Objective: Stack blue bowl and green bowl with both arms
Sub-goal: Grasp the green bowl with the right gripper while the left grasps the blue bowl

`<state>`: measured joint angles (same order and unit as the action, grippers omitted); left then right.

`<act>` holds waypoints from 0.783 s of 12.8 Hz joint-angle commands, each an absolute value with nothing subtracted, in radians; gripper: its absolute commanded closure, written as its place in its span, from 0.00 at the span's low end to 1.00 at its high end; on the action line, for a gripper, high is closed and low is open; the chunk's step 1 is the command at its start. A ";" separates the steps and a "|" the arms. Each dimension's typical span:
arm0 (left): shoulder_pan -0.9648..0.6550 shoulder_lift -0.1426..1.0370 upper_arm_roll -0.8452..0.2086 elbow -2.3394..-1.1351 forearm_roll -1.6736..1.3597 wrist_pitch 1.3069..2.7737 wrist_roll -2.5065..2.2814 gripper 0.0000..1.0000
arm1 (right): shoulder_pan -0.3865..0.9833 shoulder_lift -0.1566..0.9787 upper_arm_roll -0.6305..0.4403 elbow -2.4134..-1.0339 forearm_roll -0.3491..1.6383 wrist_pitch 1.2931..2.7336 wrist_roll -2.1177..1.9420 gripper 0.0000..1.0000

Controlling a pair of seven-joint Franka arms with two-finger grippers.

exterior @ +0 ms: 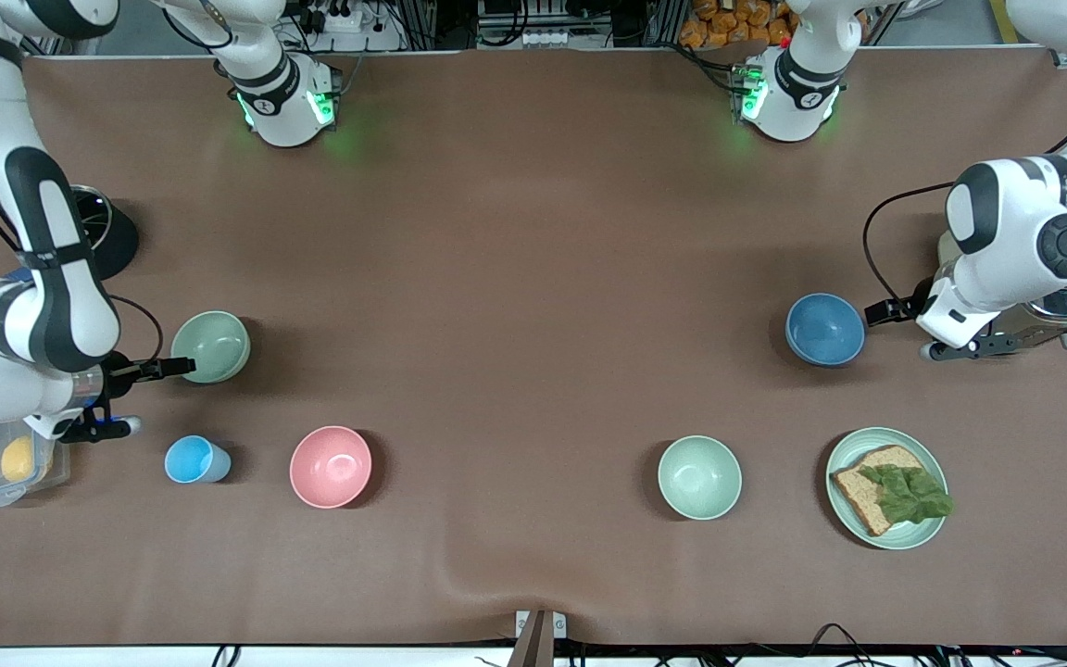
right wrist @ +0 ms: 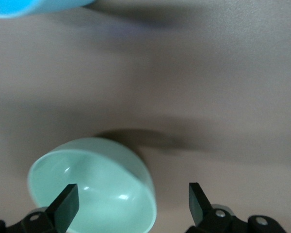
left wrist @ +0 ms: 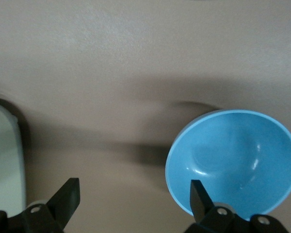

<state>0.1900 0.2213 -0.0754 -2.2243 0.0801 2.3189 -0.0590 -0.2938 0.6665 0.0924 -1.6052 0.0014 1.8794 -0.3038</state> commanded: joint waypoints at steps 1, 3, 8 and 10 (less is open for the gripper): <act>0.203 0.258 -0.094 -2.223 0.040 2.344 -0.040 0.00 | -0.310 0.702 0.107 -1.580 0.000 1.868 -0.325 0.00; 0.201 0.278 -0.097 -2.223 0.020 2.365 -0.040 0.01 | -0.328 0.715 0.109 -1.618 0.003 1.868 -0.345 0.00; 0.206 0.307 -0.107 -2.226 0.020 2.375 -0.017 0.08 | -0.318 0.709 0.112 -1.620 0.009 1.836 -0.348 1.00; 0.206 0.314 -0.107 -2.226 0.020 2.375 -0.017 0.13 | -0.318 0.704 0.115 -1.618 0.012 1.832 -0.373 1.00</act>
